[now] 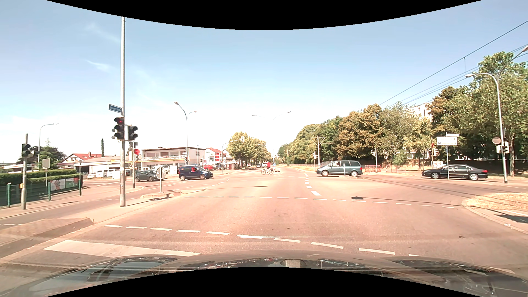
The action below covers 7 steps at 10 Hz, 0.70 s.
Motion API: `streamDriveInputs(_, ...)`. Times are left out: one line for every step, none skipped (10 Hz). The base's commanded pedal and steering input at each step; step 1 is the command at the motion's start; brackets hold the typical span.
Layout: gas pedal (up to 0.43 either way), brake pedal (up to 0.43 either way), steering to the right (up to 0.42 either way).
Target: Follow the waypoints while adhering to traffic rules and regulations
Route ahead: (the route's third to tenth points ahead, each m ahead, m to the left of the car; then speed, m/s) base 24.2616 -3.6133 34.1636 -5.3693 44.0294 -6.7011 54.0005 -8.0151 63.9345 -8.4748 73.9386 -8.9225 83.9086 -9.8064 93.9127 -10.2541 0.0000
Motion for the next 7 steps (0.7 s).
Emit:
streamDriveInputs(0.0,0.232,0.008)
streamDriveInputs(0.0,0.232,0.008)
streamDriveInputs(0.0,0.238,0.008)
streamDriveInputs(0.0,0.232,0.008)
streamDriveInputs(0.0,0.238,0.008)
streamDriveInputs(0.0,0.238,0.008)
streamDriveInputs(0.0,0.238,0.008)
